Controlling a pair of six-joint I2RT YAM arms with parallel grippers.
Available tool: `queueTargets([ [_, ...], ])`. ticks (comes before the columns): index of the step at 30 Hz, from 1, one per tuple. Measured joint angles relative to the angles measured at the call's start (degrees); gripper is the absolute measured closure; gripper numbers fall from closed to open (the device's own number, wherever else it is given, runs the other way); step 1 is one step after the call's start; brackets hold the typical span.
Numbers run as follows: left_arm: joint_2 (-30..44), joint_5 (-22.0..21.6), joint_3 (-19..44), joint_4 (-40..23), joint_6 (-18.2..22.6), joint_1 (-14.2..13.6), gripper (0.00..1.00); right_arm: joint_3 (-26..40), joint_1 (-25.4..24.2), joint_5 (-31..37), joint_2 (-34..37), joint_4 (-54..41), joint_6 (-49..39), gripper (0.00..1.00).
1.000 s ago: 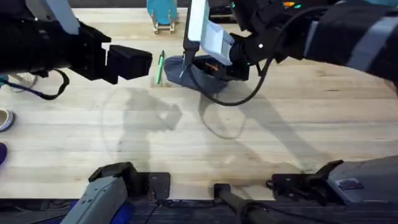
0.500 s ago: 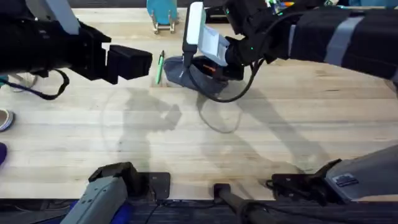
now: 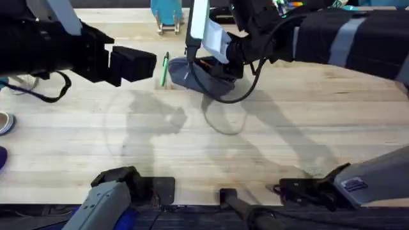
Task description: Unzip the bag, pick up the pens from the table one at a time and place them inside, then zip the bag closed.
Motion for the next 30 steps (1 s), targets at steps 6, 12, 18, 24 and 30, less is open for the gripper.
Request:
queueTargets([
  [6, 0.0, 0.0, 0.0, 0.0, 0.0, 0.0, 0.005, 0.0, 0.2, -0.5, 0.6, -2.0, 0.5, 0.968],
  [12, 0.0, 0.0, 0.0, 0.0, 0.0, 0.0, 0.005, 0.0, 0.2, 2.3, 0.5, -3.2, 1.3, 0.968],
  [18, 0.0, 0.0, 0.0, 0.0, 0.0, 0.0, 0.006, 0.0, 0.3, 3.0, 0.6, -3.2, 2.4, 0.968],
  [24, 0.0, 0.0, 0.0, 0.0, 0.0, 0.0, 0.006, 0.0, 0.3, 3.3, 1.5, -3.0, 3.0, 0.932],
  [30, 0.0, 0.0, 0.0, 0.0, 0.0, 0.0, 0.005, 0.0, 0.3, 3.5, 1.7, -2.9, 3.4, 0.303],
])
